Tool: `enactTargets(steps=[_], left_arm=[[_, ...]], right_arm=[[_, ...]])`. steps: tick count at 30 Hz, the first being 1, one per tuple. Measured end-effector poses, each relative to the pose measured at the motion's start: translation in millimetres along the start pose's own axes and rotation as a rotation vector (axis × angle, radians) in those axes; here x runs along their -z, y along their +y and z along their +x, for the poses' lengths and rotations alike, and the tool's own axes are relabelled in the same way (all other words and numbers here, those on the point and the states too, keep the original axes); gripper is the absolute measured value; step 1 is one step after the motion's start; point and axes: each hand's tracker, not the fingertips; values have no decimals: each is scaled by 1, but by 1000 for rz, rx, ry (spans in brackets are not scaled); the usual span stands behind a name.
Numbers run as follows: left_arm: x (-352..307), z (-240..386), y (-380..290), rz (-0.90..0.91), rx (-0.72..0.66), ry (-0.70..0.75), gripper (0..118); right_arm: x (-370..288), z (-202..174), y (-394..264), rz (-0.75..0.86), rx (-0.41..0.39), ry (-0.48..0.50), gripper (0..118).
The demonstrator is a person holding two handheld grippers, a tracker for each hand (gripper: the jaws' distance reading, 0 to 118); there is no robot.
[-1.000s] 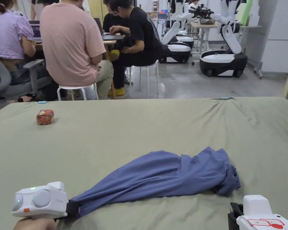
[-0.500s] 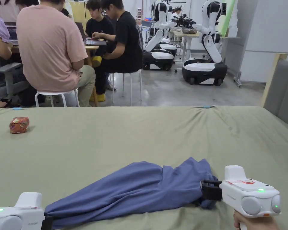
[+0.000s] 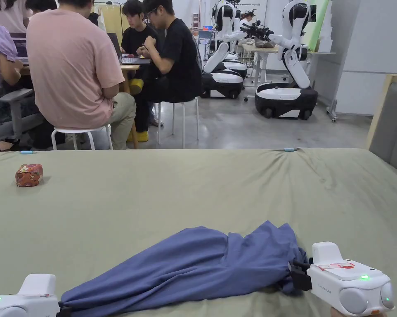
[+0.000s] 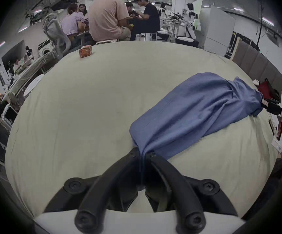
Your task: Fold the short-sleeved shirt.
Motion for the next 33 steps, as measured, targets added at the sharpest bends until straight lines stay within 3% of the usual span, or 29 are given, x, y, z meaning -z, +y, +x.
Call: enactTargets(steps=[11,15,19,21,28,33], left_arm=[[3,-1,-8,-16,-20,-5,3],[4,1,-12,-24,-21,-9,3],[6,0,-13,-29,-30,-12,3],[6,0,-13,-30,-31,-13,3],[7,0,-13,-26,-34,-9,3],[2,4,-10,21,-21,31,3]], right_arm=[[-1,-16,4,19,-11,3,32],[-1,-20,6,23,-18,1,14],[2,-22,7,11,-14,19,12],[3,-24,8,9,-22,23,3],[4,-23,10,-2,-19,35,0],[-8,-27,17,52,-56,-11,0]])
